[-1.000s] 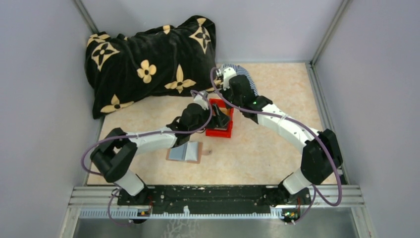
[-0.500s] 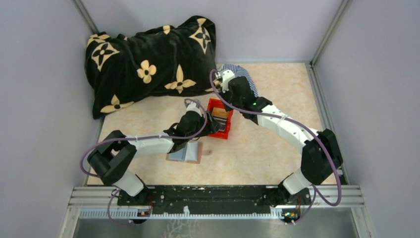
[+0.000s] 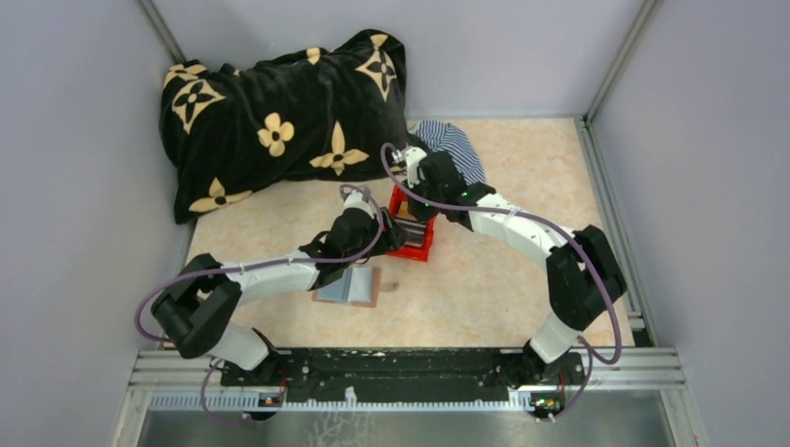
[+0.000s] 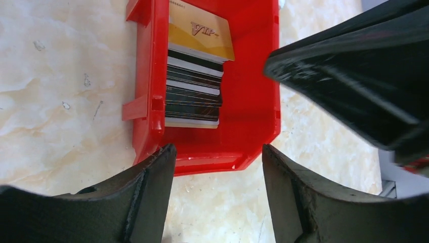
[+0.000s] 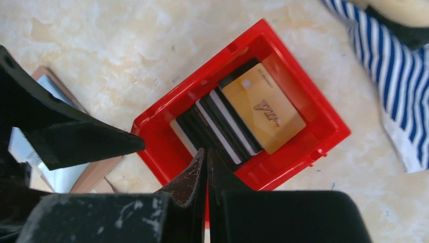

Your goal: Take the credit cards out of the card holder

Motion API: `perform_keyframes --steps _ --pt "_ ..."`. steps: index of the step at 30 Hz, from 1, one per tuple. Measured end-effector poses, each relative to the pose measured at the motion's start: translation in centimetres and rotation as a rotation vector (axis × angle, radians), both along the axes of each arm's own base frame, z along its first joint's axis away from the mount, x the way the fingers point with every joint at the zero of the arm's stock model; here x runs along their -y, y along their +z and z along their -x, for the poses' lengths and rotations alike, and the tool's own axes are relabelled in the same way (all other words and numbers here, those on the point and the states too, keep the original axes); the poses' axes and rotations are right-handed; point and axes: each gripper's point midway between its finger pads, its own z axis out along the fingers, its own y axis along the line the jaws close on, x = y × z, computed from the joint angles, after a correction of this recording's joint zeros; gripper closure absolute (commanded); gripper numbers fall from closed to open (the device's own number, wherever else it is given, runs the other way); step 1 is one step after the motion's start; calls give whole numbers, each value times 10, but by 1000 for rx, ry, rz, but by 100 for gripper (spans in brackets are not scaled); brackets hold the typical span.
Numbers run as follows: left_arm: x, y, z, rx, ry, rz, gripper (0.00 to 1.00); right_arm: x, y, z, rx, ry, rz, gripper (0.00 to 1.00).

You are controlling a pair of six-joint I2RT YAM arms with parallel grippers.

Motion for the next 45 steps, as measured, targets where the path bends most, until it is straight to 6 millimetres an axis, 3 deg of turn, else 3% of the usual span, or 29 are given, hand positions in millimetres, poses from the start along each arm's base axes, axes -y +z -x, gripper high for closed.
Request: perform_keyframes --steps 6,11,14,17,19,22,25,29,33,36,39,45 --pt "-5 25 2 66 -7 31 34 -15 -21 12 -86 68 0 100" --pt "-6 26 3 80 -6 40 37 -23 -45 20 -149 91 14 100" --pt "-15 30 12 105 -11 56 32 -22 -49 22 -160 74 6 100" --pt "-31 51 21 175 -4 76 23 -22 -39 21 -138 47 -22 87" --pt "-43 80 24 260 17 102 16 -21 -22 18 -99 22 -57 74" --pt "-63 116 25 344 73 108 12 -21 12 14 -21 -16 -122 70" --pt "-81 130 21 333 153 60 8 -28 41 18 38 -20 -179 72" --pt "-112 107 24 221 266 10 7 -67 55 56 56 76 -216 100" --pt "-159 80 20 108 389 2 7 -116 27 117 -14 214 -181 100" --pt "-191 61 13 19 474 -24 5 -131 -7 150 -91 263 -155 100" --pt "-197 39 14 -94 462 -62 7 -124 -38 161 -171 246 -127 100" --pt "-185 5 26 -255 337 -51 15 -129 -91 164 -280 214 -83 100"
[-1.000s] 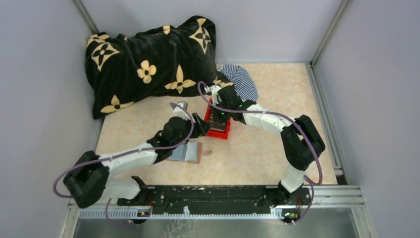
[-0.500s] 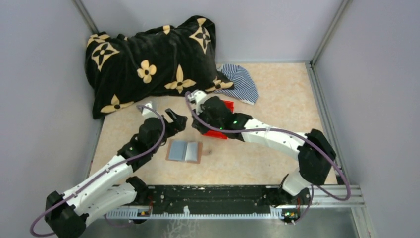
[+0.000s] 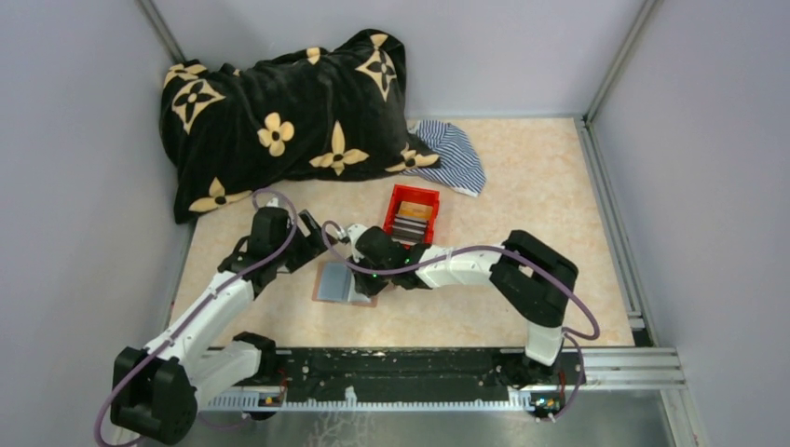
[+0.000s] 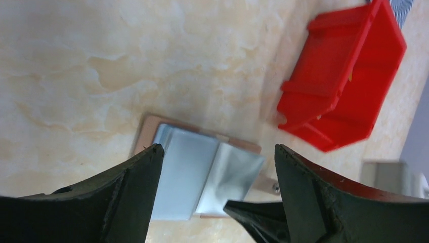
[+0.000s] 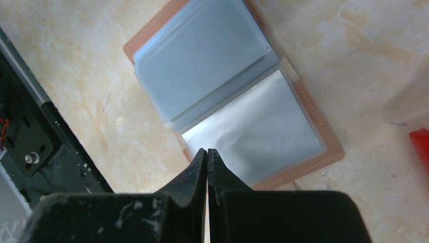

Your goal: Take the credit cards out of the card holder

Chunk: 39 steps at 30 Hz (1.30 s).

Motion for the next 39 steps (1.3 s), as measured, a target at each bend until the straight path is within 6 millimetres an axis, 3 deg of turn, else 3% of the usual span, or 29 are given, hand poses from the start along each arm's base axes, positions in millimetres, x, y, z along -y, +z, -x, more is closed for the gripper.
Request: perform_keyframes --steps 6,15,23,27,34,39 --pt "18 -6 22 -12 -184 33 17 0 -26 1 -38 -19 36 100" --pt "24 -26 40 -87 -262 39 18 -2 -28 2 -10 10 30 100" --pt "20 -38 46 -136 -268 15 18 -19 -26 39 -10 83 19 100" --pt "19 -40 50 -153 -273 10 19 -22 -28 46 -28 73 -4 100" --pt "26 -36 51 -146 -295 46 20 -6 -33 45 -49 32 -10 100" --pt "32 -38 54 -141 -317 80 21 10 -33 29 -55 -19 -2 100"
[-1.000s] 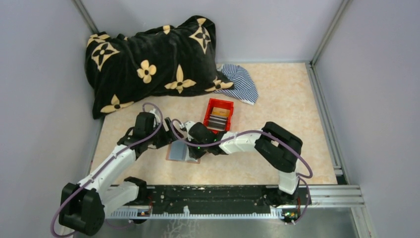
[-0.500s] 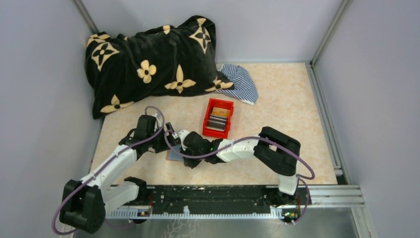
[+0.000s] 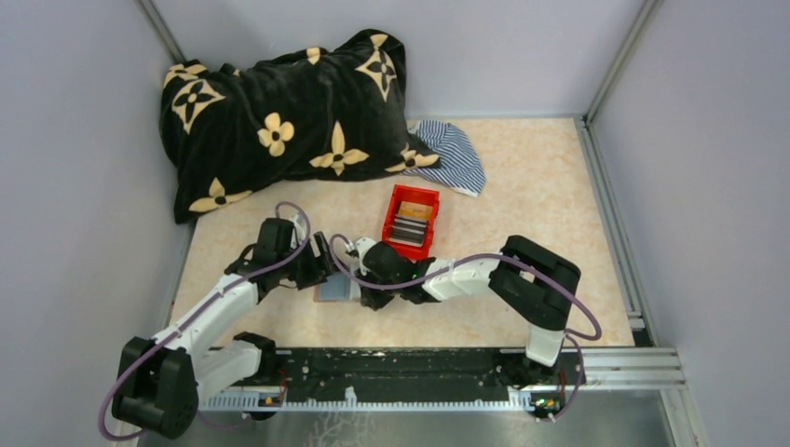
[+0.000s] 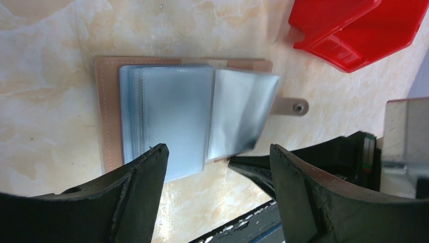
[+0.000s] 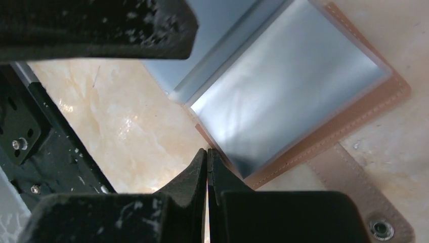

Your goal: Take the credit cards out of the card holder

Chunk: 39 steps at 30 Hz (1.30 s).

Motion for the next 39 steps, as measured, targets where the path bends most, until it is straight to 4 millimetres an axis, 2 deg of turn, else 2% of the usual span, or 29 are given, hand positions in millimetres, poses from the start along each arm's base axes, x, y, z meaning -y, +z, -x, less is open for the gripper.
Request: perform_keyframes --steps 7,18,23,27,34,39 --pt "0 -3 5 -19 -3 4 21 5 4 -2 6 1 10 100" --pt "-15 5 4 23 70 -45 20 -7 27 -7 35 22 -40 100" --pt "-22 -3 4 3 97 -85 20 -13 37 -20 46 1 -68 100" --pt "-23 -15 7 -49 94 -104 21 -14 31 -31 42 -19 -61 100" --pt "-17 -17 6 -53 75 -80 23 -12 7 -34 18 -28 -10 100" --pt "-11 -20 6 -68 55 -56 25 -17 5 -38 16 -36 -12 100"
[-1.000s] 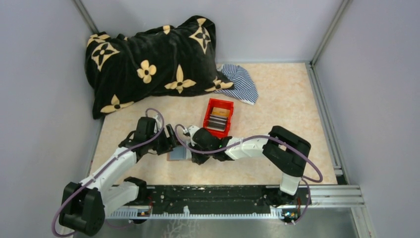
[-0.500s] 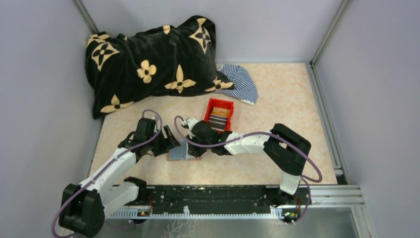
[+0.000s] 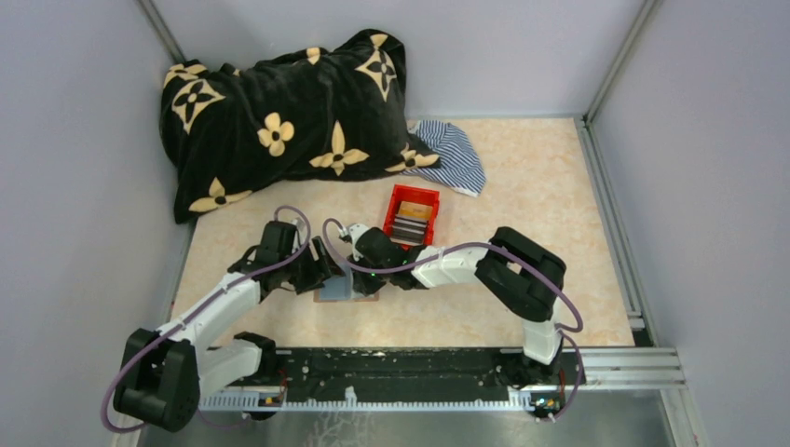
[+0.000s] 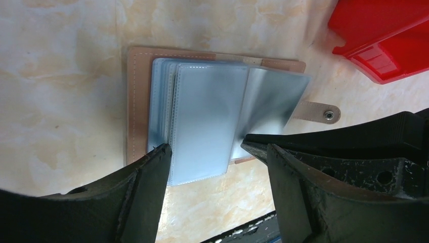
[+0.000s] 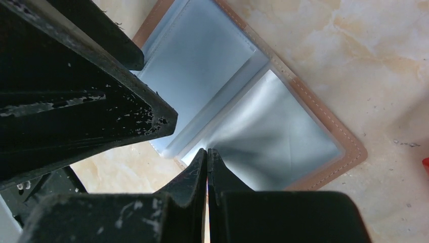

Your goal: Take the credit cards out of the card holder

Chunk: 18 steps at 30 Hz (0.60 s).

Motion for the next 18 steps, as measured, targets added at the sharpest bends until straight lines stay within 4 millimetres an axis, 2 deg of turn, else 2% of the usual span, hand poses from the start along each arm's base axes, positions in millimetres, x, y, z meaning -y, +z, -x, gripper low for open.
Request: perform_keyframes --steps 11,18 --pt "10 -4 -1 -3 -24 57 30 -2 0 -2 -13 -14 -11 100" --pt "17 -3 -8 37 -31 95 32 -2 0 -2 -24 -16 -16 100"
